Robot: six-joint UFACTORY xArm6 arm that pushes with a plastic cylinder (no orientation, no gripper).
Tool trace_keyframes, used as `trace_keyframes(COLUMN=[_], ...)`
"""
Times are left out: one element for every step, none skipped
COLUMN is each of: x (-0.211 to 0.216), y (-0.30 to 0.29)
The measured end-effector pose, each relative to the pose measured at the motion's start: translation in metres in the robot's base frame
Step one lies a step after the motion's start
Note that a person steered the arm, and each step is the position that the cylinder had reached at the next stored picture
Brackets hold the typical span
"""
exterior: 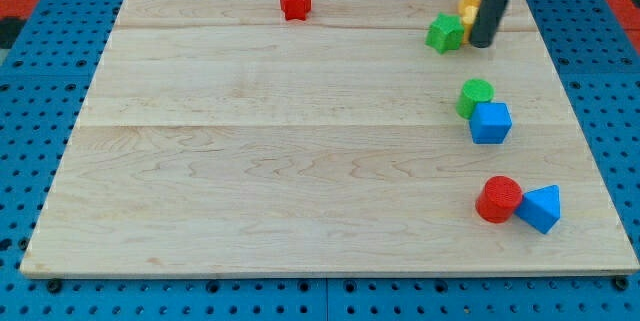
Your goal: Move the green circle to the bottom of the green star
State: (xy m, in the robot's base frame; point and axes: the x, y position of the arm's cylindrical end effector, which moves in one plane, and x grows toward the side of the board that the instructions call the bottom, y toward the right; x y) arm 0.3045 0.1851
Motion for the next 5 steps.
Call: trace_keyframes(x=[-0.012, -0.050, -0.062, -0.065, -0.077], y=[-0.077, -0.088, -0.117, -0.183, -0.170])
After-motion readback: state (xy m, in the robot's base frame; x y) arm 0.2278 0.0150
